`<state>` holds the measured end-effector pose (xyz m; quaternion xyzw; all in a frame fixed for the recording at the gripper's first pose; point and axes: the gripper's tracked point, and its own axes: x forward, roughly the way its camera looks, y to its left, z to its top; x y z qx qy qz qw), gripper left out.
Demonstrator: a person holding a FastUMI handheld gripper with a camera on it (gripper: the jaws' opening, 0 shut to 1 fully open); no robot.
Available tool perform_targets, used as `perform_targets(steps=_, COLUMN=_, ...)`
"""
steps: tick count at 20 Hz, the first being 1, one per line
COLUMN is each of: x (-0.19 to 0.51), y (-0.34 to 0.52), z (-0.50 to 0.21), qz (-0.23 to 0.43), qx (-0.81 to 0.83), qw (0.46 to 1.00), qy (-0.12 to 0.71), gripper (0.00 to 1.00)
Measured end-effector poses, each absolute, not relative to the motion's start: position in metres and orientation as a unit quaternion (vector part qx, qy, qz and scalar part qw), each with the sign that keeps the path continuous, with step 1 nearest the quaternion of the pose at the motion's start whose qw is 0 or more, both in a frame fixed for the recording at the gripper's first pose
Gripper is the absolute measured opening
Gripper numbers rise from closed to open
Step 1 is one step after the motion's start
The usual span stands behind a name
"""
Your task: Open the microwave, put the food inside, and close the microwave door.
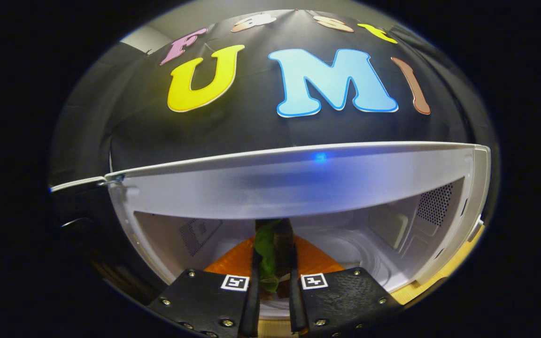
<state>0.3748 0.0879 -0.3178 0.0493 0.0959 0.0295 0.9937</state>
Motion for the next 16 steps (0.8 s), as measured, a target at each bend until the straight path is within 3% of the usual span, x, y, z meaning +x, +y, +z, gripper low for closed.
perform_targets(steps=2, x=0.381, y=0.087, z=-0.316, qz=0.039, qx=0.033, qw=0.995, qy=0.084, gripper=0.27)
perform_targets(steps=9, x=0.396, y=0.036, z=-0.321, qz=-0.024, qx=-0.033, qw=0.996, qy=0.076, gripper=0.63)
perform_targets(steps=14, x=0.391, y=-0.001, z=-0.319, qz=-0.072, qx=-0.098, qw=0.989, qy=0.086, gripper=0.75)
perform_targets(steps=16, x=0.385, y=0.000, z=-0.327, qz=-0.056, qx=-0.100, qw=0.988, qy=0.104, gripper=0.77)
